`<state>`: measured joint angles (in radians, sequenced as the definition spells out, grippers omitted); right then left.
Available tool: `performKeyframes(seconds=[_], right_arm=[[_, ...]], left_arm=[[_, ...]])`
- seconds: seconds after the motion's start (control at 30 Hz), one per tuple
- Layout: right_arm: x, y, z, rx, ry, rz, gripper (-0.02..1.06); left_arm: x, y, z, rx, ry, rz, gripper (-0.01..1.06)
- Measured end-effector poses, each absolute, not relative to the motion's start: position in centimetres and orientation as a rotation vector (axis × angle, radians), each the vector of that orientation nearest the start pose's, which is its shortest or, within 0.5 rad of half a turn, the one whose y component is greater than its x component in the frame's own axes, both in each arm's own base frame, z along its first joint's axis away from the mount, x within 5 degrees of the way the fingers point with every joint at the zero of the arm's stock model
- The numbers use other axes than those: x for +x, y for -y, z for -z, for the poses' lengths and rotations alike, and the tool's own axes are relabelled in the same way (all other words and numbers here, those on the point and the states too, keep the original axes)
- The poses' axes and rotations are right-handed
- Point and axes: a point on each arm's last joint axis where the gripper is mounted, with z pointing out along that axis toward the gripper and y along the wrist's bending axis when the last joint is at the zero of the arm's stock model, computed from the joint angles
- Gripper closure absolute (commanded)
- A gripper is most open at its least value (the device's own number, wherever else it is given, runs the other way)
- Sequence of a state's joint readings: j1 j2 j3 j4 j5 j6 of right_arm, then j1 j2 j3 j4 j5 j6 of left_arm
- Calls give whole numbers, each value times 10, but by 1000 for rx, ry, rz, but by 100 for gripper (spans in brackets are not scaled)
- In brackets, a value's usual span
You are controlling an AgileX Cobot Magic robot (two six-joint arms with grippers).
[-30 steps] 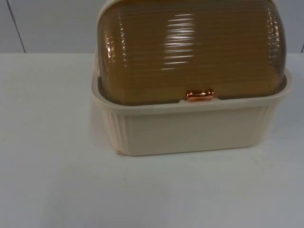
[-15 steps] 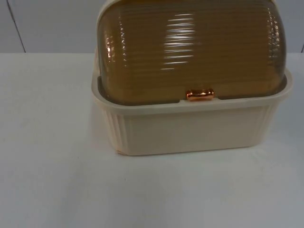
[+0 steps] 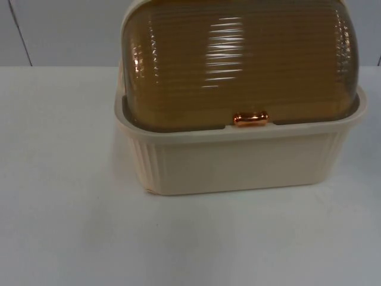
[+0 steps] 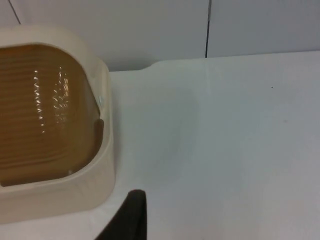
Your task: Open the box lid with the left hand, place the block into the box with the right hand, then close the box lid with the left hand.
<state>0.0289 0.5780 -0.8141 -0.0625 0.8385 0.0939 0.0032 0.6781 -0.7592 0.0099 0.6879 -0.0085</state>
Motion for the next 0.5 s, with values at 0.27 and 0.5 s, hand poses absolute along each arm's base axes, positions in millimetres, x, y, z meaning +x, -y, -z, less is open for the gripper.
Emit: performKeyframes(seconds=[0.27,0.5], right_arm=[[100,2,-366,47,-2076,16,0],[100,3,-366,42,-2073,37,0]], left_arm=[[168,19,-332,259,-2191,23,3],[195,68,-317,638,-2218,96,3]])
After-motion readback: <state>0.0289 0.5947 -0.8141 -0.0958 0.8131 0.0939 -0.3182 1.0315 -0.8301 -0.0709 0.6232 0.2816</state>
